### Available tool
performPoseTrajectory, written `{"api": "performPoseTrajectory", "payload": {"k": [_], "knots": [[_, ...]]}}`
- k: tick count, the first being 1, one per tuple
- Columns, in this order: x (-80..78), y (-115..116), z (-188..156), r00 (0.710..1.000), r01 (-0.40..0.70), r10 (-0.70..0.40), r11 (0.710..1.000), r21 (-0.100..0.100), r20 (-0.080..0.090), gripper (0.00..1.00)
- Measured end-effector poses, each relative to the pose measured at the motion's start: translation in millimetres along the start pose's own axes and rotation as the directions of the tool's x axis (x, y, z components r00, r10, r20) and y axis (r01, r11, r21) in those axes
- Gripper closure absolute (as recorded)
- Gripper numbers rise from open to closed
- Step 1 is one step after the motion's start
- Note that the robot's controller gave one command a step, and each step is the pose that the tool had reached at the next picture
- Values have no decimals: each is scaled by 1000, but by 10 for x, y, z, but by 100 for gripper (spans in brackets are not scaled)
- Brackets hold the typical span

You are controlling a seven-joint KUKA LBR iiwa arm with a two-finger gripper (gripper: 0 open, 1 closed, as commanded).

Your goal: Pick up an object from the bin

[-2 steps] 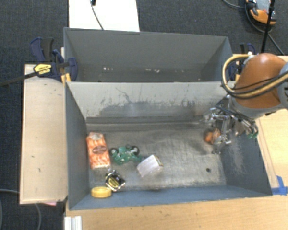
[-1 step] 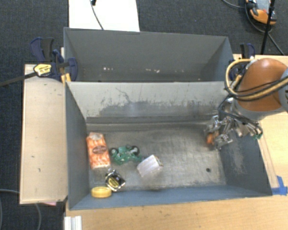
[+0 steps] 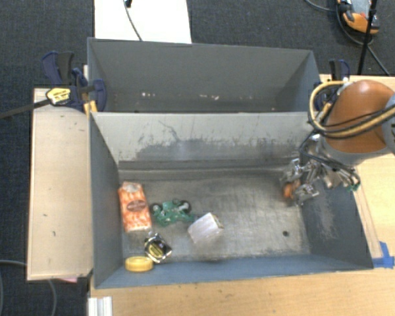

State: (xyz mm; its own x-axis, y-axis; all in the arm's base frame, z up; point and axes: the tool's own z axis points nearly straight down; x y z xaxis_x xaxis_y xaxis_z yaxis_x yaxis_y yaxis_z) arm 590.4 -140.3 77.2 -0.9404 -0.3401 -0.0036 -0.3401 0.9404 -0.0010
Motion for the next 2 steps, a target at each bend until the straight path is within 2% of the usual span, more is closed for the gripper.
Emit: {"api": "performPoseTrajectory", "payload": {"k": [1, 2], "knots": [[27, 77, -1433, 1000, 26, -26, 1000, 0, 1, 100], [28, 77, -1431, 1000, 26, -26, 1000, 0, 0, 100]]}}
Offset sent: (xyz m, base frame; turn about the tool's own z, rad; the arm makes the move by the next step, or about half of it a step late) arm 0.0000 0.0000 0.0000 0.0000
